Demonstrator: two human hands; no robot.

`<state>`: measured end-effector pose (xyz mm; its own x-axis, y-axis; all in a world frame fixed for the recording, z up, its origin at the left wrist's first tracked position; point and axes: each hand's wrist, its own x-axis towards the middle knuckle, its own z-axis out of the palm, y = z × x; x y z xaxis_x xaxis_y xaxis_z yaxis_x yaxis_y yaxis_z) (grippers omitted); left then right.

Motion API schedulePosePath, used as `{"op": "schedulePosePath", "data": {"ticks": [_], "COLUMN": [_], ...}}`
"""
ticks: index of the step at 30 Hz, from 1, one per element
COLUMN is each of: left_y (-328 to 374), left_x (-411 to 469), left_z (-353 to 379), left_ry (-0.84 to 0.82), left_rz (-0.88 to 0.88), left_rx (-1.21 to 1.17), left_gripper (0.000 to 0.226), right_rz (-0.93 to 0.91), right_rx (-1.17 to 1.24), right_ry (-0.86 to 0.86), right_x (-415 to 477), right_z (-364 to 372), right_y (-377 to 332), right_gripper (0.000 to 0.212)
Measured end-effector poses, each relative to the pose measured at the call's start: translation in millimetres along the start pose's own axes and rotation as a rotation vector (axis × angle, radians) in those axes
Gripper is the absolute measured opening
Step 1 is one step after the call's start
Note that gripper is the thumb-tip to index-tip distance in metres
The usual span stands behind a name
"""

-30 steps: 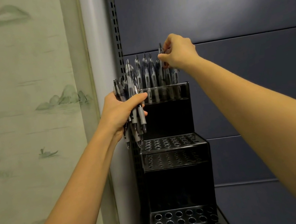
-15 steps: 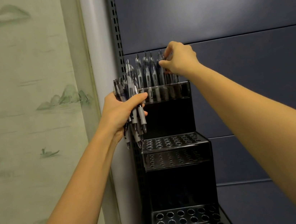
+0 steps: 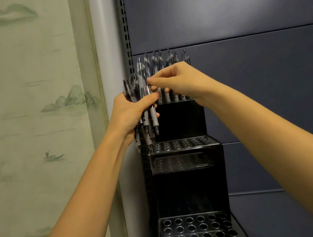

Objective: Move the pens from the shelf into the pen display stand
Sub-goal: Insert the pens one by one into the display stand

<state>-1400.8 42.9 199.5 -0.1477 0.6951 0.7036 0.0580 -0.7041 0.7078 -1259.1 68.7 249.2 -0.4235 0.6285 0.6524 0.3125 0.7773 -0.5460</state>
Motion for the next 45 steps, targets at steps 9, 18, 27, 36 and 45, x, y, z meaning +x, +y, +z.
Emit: {"op": "schedulePosePath", "data": {"ticks": [9,18,27,36,45], "left_y": [1.9,5.3,13.8,10.6,9.2], "left_x": [-1.4,9.3,25.0,25.7,21.7], "left_z": [11.4,14.8,14.9,-3.1,-7.5], "left_ry": [0.004,0.024,0.074,0.093,0.104], "left_rz": [0.035,0.042,0.092,0.106,0.114], "left_rx": [0.006,0.007,0.008,-0.005,-0.019], "left_gripper": [0.009,0.016,0.013,0.008,0.008], "right_rz": [0.061,0.101,0.120,-0.019,0.079], "right_rx": [-0.093,0.025,0.257,-0.322,-0.449], "right_ry": [0.020,0.156,0.316,0.513,0.403], "right_x": [0.5,13.7,33.9,55.1,55.5], "right_z": [-4.4,-30.0,-51.8,-70.3,-58.6], "right_y": [-9.9,-15.7,-22.4,-1.9,8.8], "right_gripper": [0.020,0.020,0.014,0.024,0.031]}}
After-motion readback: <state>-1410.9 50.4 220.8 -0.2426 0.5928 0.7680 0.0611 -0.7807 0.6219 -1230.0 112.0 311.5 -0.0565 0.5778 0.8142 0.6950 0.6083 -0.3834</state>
